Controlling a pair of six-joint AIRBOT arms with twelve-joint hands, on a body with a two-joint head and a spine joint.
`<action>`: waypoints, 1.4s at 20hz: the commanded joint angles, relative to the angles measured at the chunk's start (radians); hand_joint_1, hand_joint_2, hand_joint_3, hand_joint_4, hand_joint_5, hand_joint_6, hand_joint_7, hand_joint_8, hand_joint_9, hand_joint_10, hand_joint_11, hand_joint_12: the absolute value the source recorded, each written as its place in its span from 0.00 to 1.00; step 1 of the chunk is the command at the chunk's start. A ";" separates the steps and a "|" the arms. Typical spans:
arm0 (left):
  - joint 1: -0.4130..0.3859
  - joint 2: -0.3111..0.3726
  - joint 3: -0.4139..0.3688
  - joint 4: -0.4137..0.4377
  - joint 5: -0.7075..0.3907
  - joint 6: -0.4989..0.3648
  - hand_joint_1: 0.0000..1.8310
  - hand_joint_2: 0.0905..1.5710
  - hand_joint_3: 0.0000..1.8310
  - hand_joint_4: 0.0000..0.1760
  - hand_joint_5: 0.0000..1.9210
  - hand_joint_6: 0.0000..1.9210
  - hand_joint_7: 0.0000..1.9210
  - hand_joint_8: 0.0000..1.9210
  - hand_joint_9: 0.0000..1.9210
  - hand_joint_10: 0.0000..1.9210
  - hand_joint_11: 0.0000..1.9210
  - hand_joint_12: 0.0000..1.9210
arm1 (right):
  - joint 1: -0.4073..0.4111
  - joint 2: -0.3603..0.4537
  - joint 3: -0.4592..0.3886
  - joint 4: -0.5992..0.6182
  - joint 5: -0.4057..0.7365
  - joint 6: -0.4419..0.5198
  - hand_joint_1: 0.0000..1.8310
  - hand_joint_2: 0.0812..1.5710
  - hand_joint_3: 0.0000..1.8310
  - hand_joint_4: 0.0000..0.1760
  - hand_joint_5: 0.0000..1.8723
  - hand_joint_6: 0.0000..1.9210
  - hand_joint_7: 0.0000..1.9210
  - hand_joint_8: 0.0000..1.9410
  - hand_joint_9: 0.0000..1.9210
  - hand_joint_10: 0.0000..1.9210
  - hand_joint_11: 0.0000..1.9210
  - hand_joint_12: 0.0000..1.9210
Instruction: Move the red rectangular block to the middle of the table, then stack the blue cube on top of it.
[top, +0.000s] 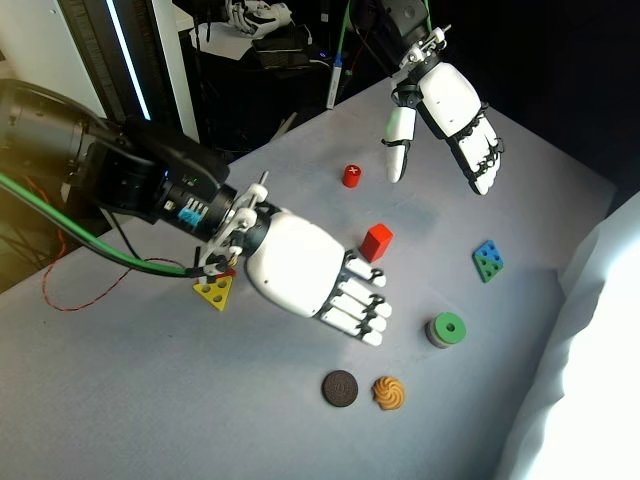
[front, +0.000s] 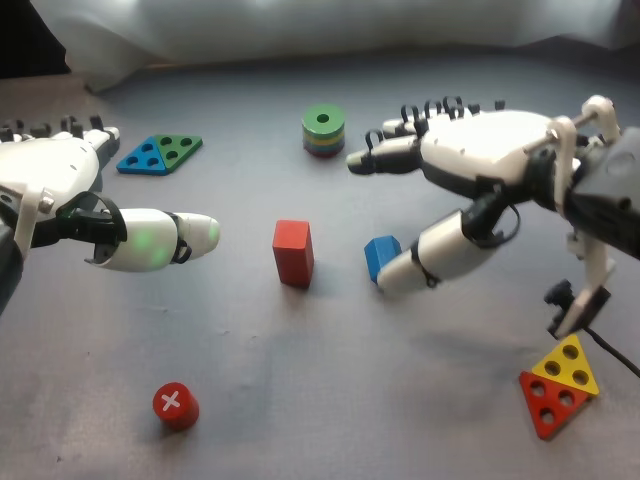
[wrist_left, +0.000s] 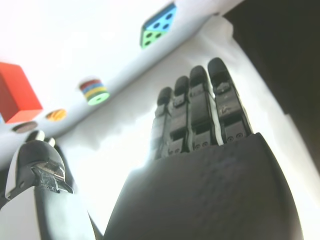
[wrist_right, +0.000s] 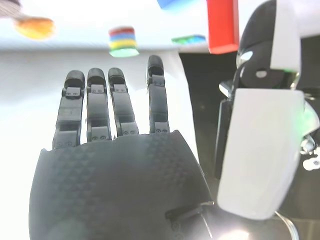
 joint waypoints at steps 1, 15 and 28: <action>-0.011 0.017 -0.006 0.065 -0.091 -0.001 0.11 0.56 0.00 0.00 0.05 0.00 0.06 0.00 0.06 0.00 0.00 0.16 | 0.014 0.003 0.013 -0.025 0.053 0.003 0.42 0.49 0.00 1.00 0.16 0.01 0.00 0.00 0.00 0.00 0.00 0.00; -0.013 0.019 -0.029 0.077 -0.163 0.015 0.10 0.61 0.00 0.00 0.07 0.00 0.07 0.00 0.07 0.00 0.00 0.19 | -0.029 -0.118 0.117 0.095 0.043 -0.080 0.42 0.51 0.00 1.00 0.22 0.02 0.00 0.00 0.00 0.00 0.00 0.00; -0.057 0.014 -0.032 0.054 -0.166 0.032 0.08 0.63 0.00 0.00 0.08 0.00 0.10 0.00 0.09 0.00 0.00 0.17 | -0.050 -0.157 0.151 0.013 0.076 -0.068 0.45 0.51 0.00 1.00 0.29 0.02 0.00 0.00 0.00 0.00 0.00 0.00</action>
